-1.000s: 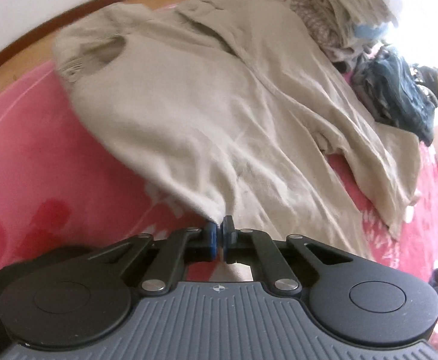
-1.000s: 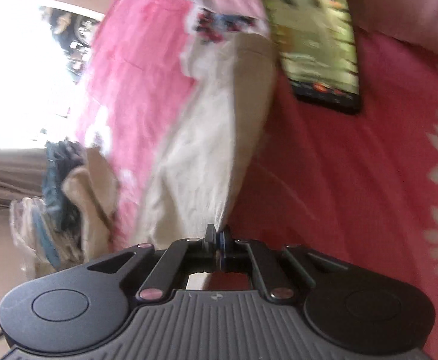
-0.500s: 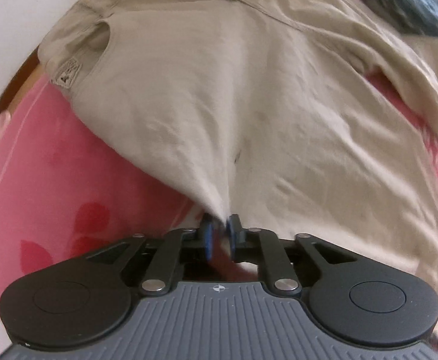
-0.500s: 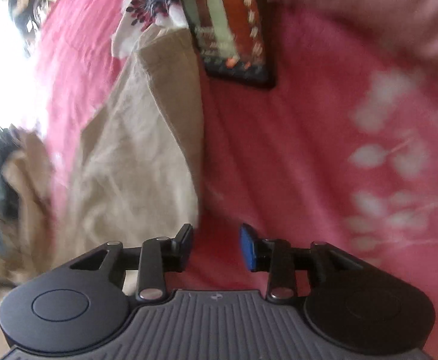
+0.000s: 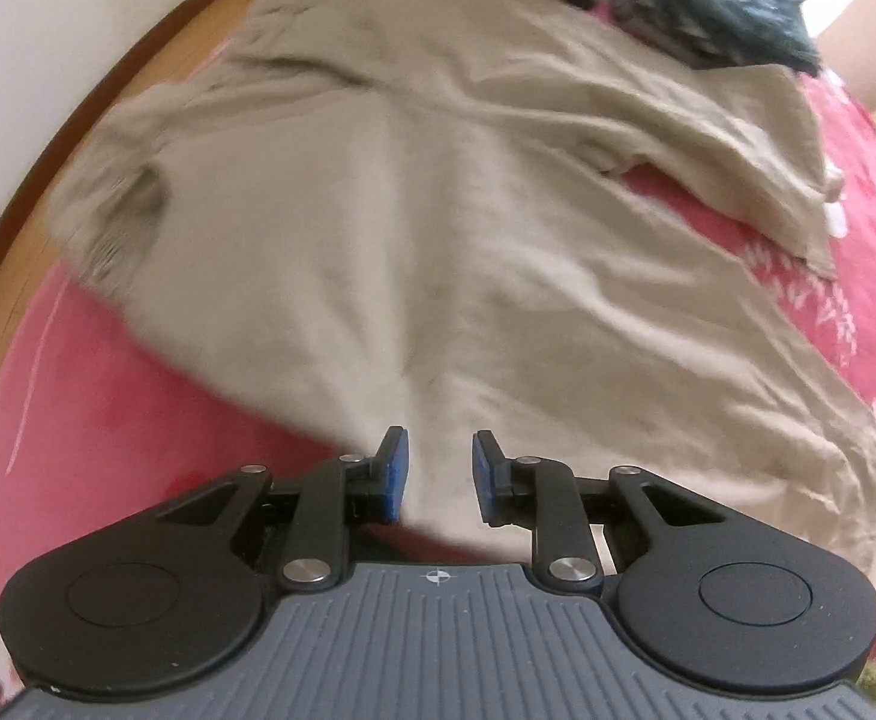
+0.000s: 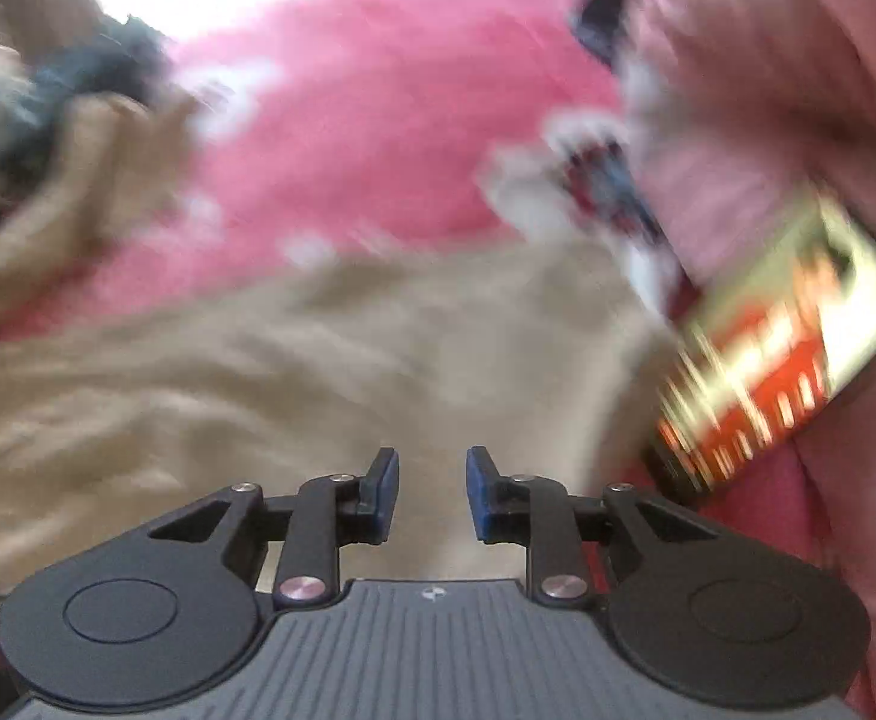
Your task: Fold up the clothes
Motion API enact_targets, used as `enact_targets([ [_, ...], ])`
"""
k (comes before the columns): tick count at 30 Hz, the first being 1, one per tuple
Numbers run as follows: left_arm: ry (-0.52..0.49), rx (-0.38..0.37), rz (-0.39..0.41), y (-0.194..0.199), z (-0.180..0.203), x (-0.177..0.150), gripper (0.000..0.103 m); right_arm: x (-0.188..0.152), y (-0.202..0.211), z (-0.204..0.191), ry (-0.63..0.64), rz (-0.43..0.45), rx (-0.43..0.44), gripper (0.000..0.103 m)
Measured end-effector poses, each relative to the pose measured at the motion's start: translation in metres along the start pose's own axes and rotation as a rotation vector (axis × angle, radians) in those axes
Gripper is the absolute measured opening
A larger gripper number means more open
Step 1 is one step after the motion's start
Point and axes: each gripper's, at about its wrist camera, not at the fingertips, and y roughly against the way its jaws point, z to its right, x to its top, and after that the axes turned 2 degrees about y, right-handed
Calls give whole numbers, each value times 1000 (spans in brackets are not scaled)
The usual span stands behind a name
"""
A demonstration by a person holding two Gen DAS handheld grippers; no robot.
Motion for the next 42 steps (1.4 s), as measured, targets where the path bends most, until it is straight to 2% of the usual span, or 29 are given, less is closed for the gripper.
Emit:
enact_targets([
  [1,-19,1,14,-3,3,1,23,-7,-2,8,0,-20,-30,12],
  [2,-35,10,25,-5,4,3,23,-15,0,15,10,-33,-57,13],
  [3,-49,24,34,-8,4,5,23,-17,7,12,50,-14,-62,16],
  [7,-87,66,64,-14,-3,12,23,-14,44,-15,253,108,-46,16],
  [9,-92,67,77,-15,-8,15,23,4,53,-45,383,198,32,16],
  [11,-106,57,86,-16,-9,18,23,23,52,-81,509,254,148,17],
  [16,-216,35,108,-31,2,21,24,62,9,-181,740,194,435,18],
  [17,-245,41,105,-36,5,21,24,65,1,-200,787,184,472,19],
  [20,-334,48,122,-43,16,23,24,71,-21,-249,907,158,545,43],
  [22,-390,47,145,-45,24,25,24,75,-38,-271,943,136,556,45],
  [23,-420,45,162,-46,29,27,24,84,-51,-276,934,97,569,51],
  [25,-479,31,193,-50,40,33,24,96,-76,-281,923,-24,576,51],
  [26,-505,16,206,-53,46,37,24,95,-78,-282,944,-37,568,51],
  [27,-529,-1,216,-57,51,41,25,93,-77,-283,972,-36,556,41],
  [28,-554,-18,226,-60,57,44,25,90,-75,-283,1000,-35,544,24],
  [29,-583,-37,234,-64,64,47,25,90,-72,-284,1031,-28,512,1],
  [32,-675,-70,240,-81,82,51,25,94,-59,-273,1007,29,475,1],
  [35,-727,-91,249,-95,94,54,25,86,-73,-266,992,96,326,1],
  [38,-734,-82,251,-109,99,54,26,97,-80,-247,855,90,354,1],
  [40,-705,-94,246,-111,97,58,27,113,-74,-231,725,72,391,7],
  [42,-701,-99,236,-107,97,60,27,134,-67,-209,608,94,403,21],
])
